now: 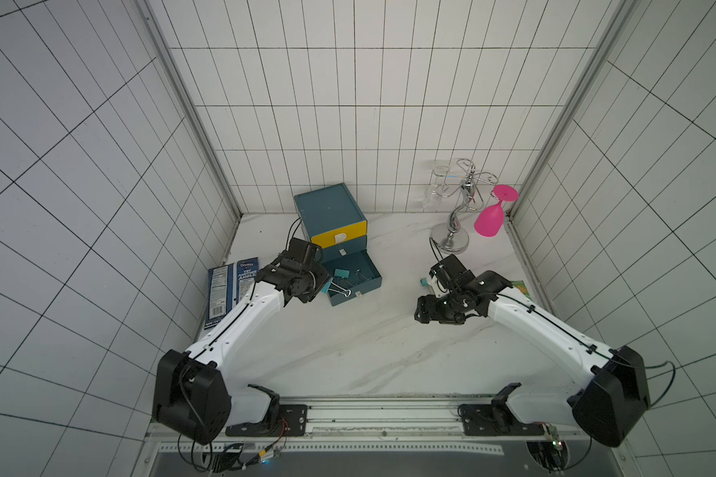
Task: Put the binder clips in the drawer according to color
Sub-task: Place the binder clip in the drawer.
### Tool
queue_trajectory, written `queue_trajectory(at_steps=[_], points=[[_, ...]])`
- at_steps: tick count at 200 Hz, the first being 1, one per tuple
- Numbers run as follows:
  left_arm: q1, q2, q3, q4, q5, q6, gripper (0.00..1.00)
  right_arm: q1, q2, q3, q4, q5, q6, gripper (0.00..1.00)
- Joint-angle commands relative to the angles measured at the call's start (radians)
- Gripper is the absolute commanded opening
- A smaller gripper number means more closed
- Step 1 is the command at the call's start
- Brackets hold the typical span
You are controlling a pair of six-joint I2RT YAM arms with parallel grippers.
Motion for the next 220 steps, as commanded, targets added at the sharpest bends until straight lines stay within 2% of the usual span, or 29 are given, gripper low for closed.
queue_trajectory(at_steps=[1, 110, 149, 220], points=[[0.004, 0.023, 0.027, 0.106, -0.038, -0.045, 0.46, -0.02, -0.03, 0.014, -0.036, 0.003, 0.001, 0.76], [0.014, 0.118, 0.006, 0.313, -0.114, -0.199, 0.46, -0.078, -0.065, -0.022, -0.041, -0.001, 0.003, 0.77], [0.011, 0.16, 0.005, 0.36, -0.091, -0.234, 0.46, -0.091, -0.066, -0.017, -0.048, 0.0, -0.002, 0.77], [-0.029, 0.178, -0.004, 0.378, -0.066, -0.243, 0.67, -0.114, -0.065, -0.017, -0.051, 0.0, -0.007, 0.79]])
